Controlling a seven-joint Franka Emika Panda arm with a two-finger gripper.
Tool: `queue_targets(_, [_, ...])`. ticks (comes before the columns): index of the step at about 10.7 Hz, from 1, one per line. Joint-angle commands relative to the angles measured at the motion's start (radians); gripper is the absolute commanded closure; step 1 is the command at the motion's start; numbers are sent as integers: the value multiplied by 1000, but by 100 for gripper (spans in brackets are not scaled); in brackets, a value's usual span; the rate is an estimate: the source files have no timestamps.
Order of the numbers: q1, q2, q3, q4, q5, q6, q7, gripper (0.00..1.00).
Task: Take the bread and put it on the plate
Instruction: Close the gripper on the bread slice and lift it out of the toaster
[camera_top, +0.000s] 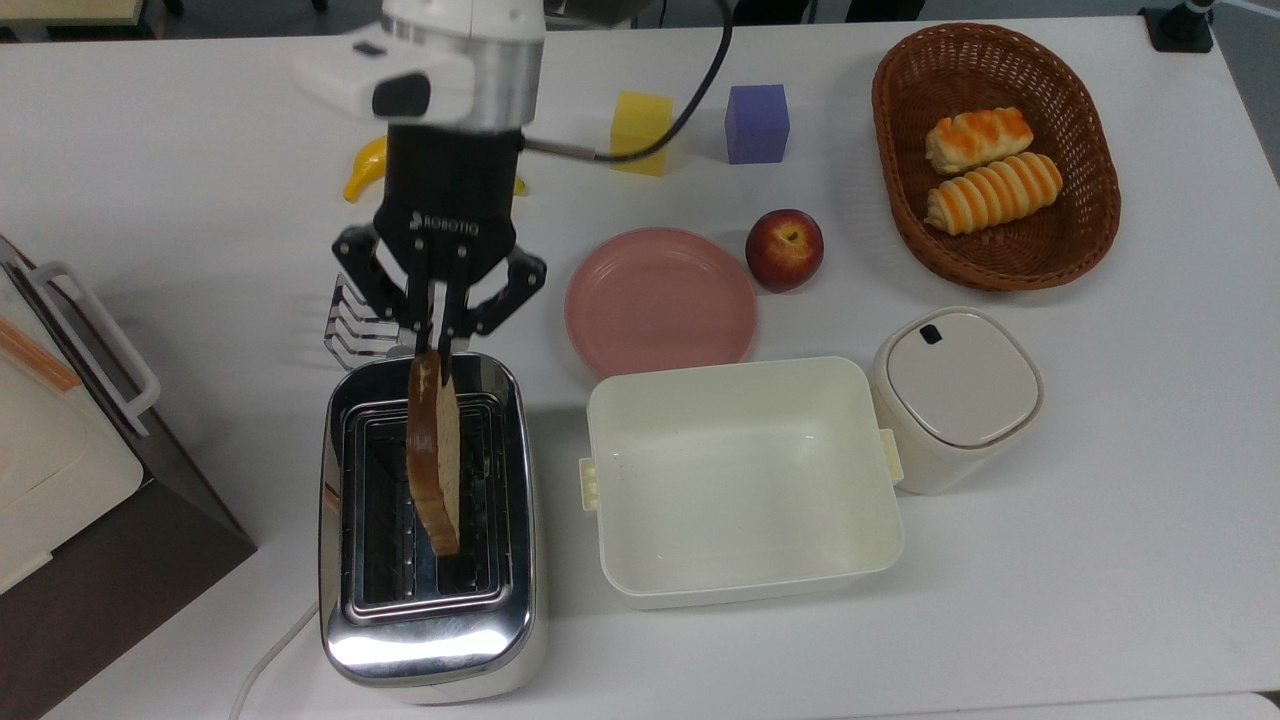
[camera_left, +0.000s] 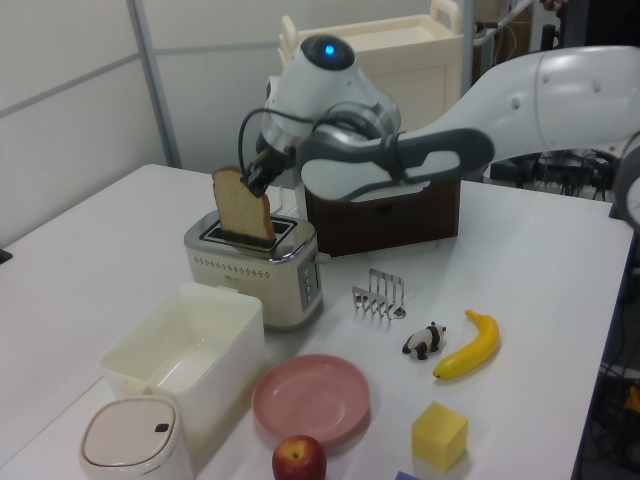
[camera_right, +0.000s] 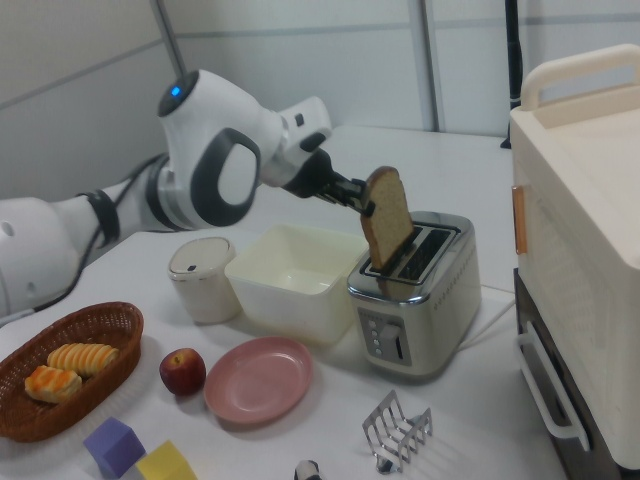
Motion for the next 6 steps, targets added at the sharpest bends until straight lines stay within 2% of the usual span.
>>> queue_targets(1, [-5, -154, 30, -91, 2, -97, -4, 100])
queue_targets(5, [3, -345, 27, -114, 109, -338, -30, 100])
queue_targets(6, [27, -367, 27, -131, 121, -415, -57, 100])
